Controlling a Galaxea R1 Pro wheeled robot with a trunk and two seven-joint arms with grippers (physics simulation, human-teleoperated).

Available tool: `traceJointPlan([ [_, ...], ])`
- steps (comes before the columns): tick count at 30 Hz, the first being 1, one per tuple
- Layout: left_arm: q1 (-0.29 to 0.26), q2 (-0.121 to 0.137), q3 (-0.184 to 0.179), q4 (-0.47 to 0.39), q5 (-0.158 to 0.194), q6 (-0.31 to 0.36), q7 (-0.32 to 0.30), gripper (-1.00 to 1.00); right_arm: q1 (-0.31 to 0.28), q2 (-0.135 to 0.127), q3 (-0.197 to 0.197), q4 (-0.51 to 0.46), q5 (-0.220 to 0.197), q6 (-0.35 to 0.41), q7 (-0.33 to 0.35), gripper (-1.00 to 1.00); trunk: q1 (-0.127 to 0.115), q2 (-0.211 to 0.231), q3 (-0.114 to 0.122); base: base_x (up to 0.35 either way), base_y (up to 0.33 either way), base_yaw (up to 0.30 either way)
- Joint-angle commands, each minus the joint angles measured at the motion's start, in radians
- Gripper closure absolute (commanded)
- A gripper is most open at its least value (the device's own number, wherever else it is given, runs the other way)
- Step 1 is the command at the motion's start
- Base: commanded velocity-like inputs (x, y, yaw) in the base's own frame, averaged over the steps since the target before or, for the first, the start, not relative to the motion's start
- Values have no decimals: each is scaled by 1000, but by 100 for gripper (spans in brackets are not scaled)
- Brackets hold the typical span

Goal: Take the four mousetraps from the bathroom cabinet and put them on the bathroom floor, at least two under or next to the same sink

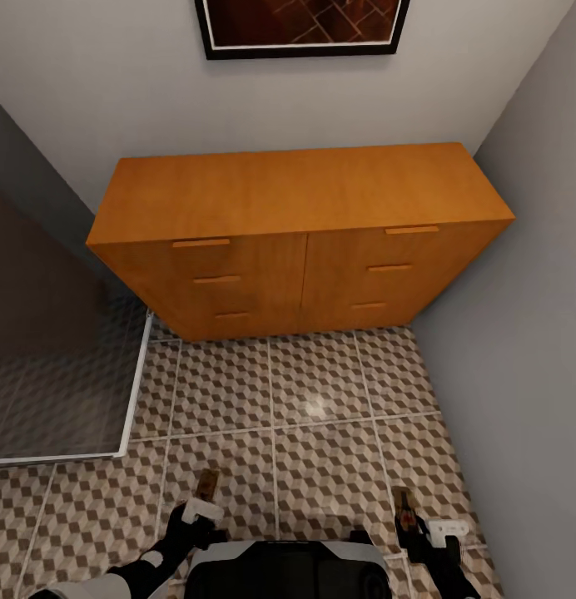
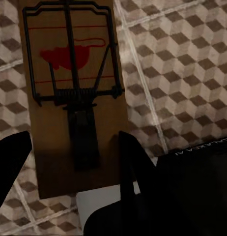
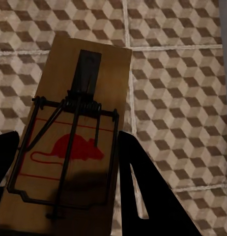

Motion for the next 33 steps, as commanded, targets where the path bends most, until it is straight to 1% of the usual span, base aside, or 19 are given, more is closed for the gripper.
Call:
traceJointPlan([
  [1,11,-1,-4,5,14,-27,9,100,-1,-1,8,1,-9,-4,8,100,1,-2,-1,0,0,0],
  [3,62,0,-4,5,24,-104,66,100,-1,0,9,1,-3,-5,33,100,1,-2,-1,0,0,0],
  [5,86,3,-3,6,27,-150,84,100,-1,0,10,1,-1,-8,42,100,1,-2,-1,0,0,0],
  [6,90,4,-3,6,27,-159,86,100,-1,0,10,1,-1,-8,43,100,1,-2,-1,0,0,0],
  [8,104,12,-3,7,29,-198,94,100,-1,2,10,1,0,-11,45,100,1,-2,-1,0,0,0],
  [15,133,20,-3,7,32,-217,96,100,-1,6,7,3,-2,-12,38,100,1,-2,3,0,0,0],
  [18,146,33,-3,7,32,-224,96,100,-1,7,7,6,-1,-14,37,100,1,-2,7,0,0,0],
  [20,156,49,-3,7,33,-260,97,100,-1,7,8,7,-1,-14,37,100,1,-2,10,0,0,0],
  [26,182,54,-3,7,35,-283,98,100,-1,6,7,10,-1,-15,38,100,1,-2,20,0,0,0],
  [28,186,54,-3,7,46,-284,98,100,-1,5,7,12,-1,-15,38,100,1,-2,23,0,0,0],
  [31,189,53,-3,7,86,-284,97,100,-1,6,8,14,-2,-15,39,100,1,-2,28,0,0,0],
  [33,190,53,-3,8,101,-284,97,100,-1,6,8,15,-2,-15,39,100,1,-2,31,0,0,0],
])
